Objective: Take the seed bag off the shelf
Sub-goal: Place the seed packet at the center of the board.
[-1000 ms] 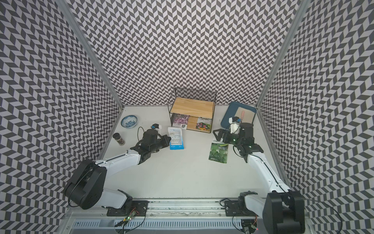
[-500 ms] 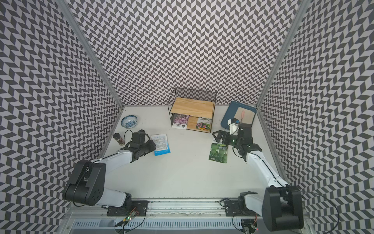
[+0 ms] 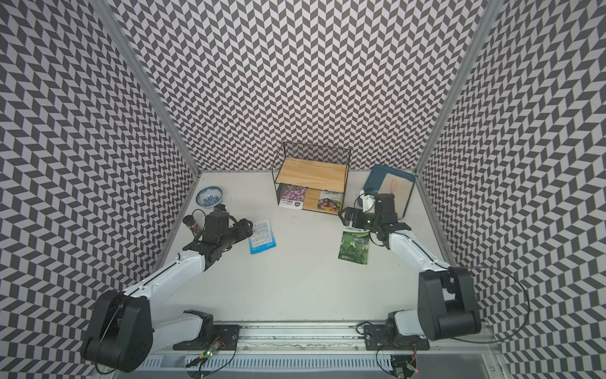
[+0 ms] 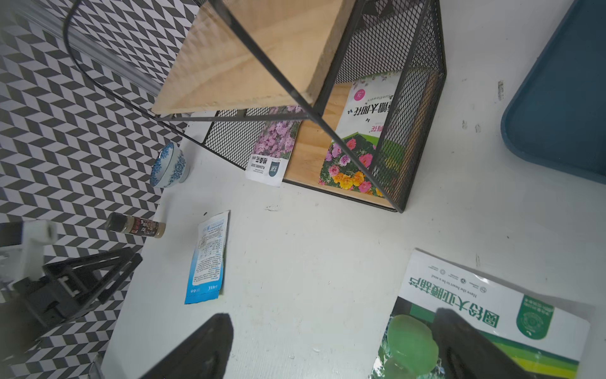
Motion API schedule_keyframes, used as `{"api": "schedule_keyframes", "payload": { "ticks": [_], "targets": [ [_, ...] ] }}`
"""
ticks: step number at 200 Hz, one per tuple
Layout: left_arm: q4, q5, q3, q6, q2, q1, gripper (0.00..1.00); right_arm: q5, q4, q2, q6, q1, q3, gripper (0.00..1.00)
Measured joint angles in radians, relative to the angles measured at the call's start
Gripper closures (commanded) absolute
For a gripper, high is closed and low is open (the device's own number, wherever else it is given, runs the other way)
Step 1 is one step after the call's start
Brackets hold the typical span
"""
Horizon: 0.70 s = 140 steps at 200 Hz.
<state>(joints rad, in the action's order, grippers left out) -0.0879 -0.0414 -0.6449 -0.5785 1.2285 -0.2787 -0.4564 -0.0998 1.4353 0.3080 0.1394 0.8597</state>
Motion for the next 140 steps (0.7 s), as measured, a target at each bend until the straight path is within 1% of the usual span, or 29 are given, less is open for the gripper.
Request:
{"api": "schedule_keyframes", "payload": {
  "ticks": [25, 67, 103, 107, 111, 140],
  "targets": [
    [0.024, -0.032, -0.050, 0.007, 0.069, -0.112, 0.19, 0.025, 0.008, 0.064, -0.008, 0.009, 0.041, 0.00],
    [0.059, -0.109, -0.209, 0.056, 0.301, -0.254, 0.18, 0.050, 0.025, 0.106, -0.013, 0.010, 0.074, 0.00],
    [0.058, -0.187, -0.392, 0.108, 0.480, -0.326, 0.16, 0.061, 0.027, 0.117, -0.013, 0.010, 0.076, 0.00],
    [0.059, -0.198, -0.417, 0.114, 0.500, -0.333, 0.12, 0.061, 0.027, 0.117, -0.013, 0.010, 0.076, 0.00],
    [0.057, -0.207, -0.438, 0.119, 0.516, -0.338, 0.11, 0.061, 0.027, 0.117, -0.013, 0.010, 0.076, 0.00],
    [0.056, -0.276, -0.580, 0.164, 0.635, -0.369, 0.11, 0.063, 0.034, 0.117, -0.013, 0.010, 0.074, 0.01]
  ]
}}
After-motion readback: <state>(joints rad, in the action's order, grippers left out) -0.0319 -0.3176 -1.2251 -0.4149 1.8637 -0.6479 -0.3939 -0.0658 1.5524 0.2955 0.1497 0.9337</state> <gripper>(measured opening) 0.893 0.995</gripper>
